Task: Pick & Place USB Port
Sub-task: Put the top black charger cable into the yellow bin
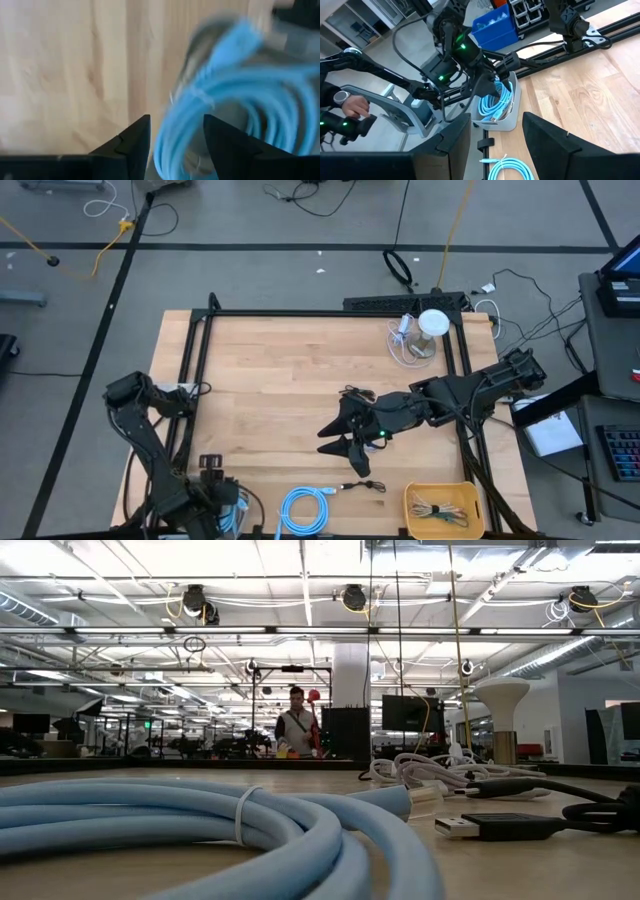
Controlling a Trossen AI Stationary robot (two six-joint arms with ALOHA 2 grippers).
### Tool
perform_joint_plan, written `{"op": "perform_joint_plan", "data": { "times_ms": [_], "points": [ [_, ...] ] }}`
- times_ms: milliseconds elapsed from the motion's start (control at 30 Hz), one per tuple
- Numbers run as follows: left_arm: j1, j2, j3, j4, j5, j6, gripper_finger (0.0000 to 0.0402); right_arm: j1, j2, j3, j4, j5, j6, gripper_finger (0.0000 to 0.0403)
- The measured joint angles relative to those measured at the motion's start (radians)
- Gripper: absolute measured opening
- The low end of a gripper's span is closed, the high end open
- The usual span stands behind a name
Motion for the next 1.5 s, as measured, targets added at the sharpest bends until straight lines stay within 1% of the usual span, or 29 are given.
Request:
{"op": "perform_joint_plan", "data": {
  "times_ms": [233, 300, 333, 400, 467, 533, 567, 600, 667, 767, 833, 933, 1000, 1100, 1167, 1233, 1300, 1500],
  "points": [
    [0.077, -0.001, 0.123, -0.045, -0.147, 0.053, 0.0153, -0.007, 0.0, 0.0, -0.009, -0.004, 0.0, 0.0171],
    [0.108, -0.001, 0.159, -0.062, -0.199, 0.061, 0.0144, -0.011, 0.0, 0.0, -0.059, 0.004, -0.01, 0.0171],
    [0.125, -0.001, 0.175, -0.076, -0.223, 0.064, 0.014, -0.013, 0.0, 0.001, -0.114, 0.028, -0.018, 0.0171],
    [0.161, -0.002, 0.2, -0.105, -0.259, 0.061, 0.0132, -0.013, 0.0, 0.001, -0.304, 0.119, -0.044, 0.0171],
    [0.197, -0.002, 0.214, -0.142, -0.289, 0.031, 0.0127, -0.02, 0.0, -0.009, -0.532, 0.258, -0.058, 0.0171],
    [0.228, -0.002, 0.22, -0.17, -0.321, -0.021, 0.0124, -0.047, 0.0, -0.069, -0.66, 0.388, -0.036, 0.0171],
    [0.243, -0.002, 0.22, -0.172, -0.337, -0.05, 0.0124, -0.067, -0.001, -0.114, -0.68, 0.421, -0.031, 0.0172],
    [0.256, -0.002, 0.22, -0.17, -0.356, -0.082, 0.0126, -0.087, -0.004, -0.166, -0.671, 0.43, -0.037, 0.0173],
    [0.273, -0.001, 0.22, -0.157, -0.395, -0.148, 0.013, -0.125, -0.018, -0.285, -0.603, 0.403, -0.069, 0.0176],
    [0.294, -0.002, 0.22, -0.124, -0.432, -0.199, 0.0139, -0.182, -0.029, -0.464, -0.39, 0.309, -0.125, 0.0184],
    [0.305, -0.001, 0.22, -0.106, -0.447, -0.225, 0.0145, -0.214, -0.022, -0.578, -0.288, 0.242, -0.137, 0.0189],
    [0.31, -0.001, 0.22, -0.107, -0.471, -0.271, 0.0149, -0.254, -0.024, -0.701, -0.154, 0.192, -0.136, 0.0197],
    [0.305, -0.001, 0.22, -0.103, -0.485, -0.3, 0.0148, -0.271, -0.024, -0.739, -0.101, 0.21, -0.155, 0.0201],
    [0.297, -0.001, 0.22, -0.098, -0.5, -0.331, 0.0142, -0.286, -0.024, -0.765, -0.116, 0.275, -0.199, 0.0206],
    [0.294, -0.001, 0.22, -0.097, -0.506, -0.346, 0.0136, -0.305, -0.024, -0.778, -0.051, 0.267, -0.214, 0.0208],
    [0.294, -0.001, 0.22, -0.098, -0.507, -0.355, 0.0132, -0.323, -0.026, -0.803, 0.023, 0.231, -0.229, 0.021],
    [0.293, -0.001, 0.22, -0.097, -0.506, -0.358, 0.0128, -0.337, -0.025, -0.831, 0.068, 0.219, -0.235, 0.0212],
    [0.291, -0.001, 0.22, -0.093, -0.506, -0.379, 0.0127, -0.396, -0.026, -0.906, 0.155, 0.227, -0.254, 0.0212]
  ]
}}
